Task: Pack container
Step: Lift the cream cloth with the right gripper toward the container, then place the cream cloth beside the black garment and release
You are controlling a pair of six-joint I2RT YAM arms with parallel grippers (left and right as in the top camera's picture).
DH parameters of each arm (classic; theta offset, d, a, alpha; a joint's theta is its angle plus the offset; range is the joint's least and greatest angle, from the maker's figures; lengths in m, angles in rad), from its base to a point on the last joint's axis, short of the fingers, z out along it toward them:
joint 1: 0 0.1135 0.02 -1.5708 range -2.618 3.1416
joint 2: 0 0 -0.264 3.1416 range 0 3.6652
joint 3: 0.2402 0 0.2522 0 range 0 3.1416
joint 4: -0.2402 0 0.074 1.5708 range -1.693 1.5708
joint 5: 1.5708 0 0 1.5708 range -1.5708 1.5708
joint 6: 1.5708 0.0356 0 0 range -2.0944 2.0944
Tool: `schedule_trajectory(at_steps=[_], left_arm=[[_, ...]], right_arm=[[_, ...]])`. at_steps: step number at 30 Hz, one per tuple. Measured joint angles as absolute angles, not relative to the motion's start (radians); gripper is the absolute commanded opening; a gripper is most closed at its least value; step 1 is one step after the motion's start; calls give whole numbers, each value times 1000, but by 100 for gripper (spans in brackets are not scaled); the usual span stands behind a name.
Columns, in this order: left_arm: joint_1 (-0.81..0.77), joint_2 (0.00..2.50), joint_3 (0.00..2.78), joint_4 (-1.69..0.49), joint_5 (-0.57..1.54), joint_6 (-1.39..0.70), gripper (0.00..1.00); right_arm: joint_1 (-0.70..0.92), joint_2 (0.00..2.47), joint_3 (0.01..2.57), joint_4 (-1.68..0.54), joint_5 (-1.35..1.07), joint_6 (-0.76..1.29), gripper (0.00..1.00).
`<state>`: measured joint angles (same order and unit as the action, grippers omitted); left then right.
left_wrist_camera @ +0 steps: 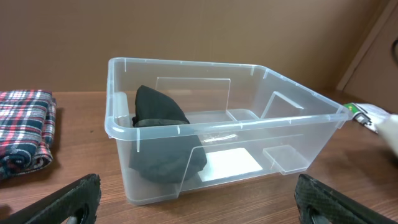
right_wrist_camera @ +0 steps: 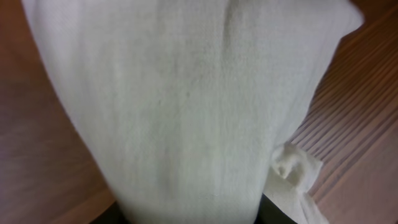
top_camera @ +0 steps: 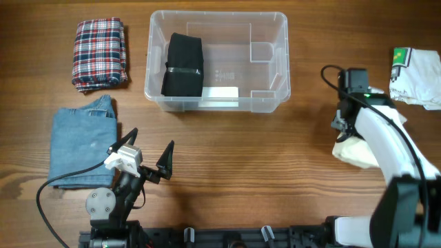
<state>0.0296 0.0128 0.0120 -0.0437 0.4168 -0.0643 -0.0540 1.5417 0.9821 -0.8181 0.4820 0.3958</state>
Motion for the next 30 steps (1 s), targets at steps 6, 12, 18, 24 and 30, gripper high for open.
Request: schedule_trajectory(at_steps=[6,12,18,24,30], left_arm=[[30,13,12,-44,417,-64,100],[30,13,12,-44,417,-64,100],[30,13,12,-44,417,-64,100],[30,13,12,-44,417,-64,100],[30,13,12,-44,417,-65,100]], right_arm=[[-54,1354,1120,-831,374,347,27],[-54,1225,1280,-825,170,339,27],[24,1219,1327,-703,-36,393,27],[224,1314,1327,-520,-63,450,27],[396,1488,1327,-368,-26,483,30]])
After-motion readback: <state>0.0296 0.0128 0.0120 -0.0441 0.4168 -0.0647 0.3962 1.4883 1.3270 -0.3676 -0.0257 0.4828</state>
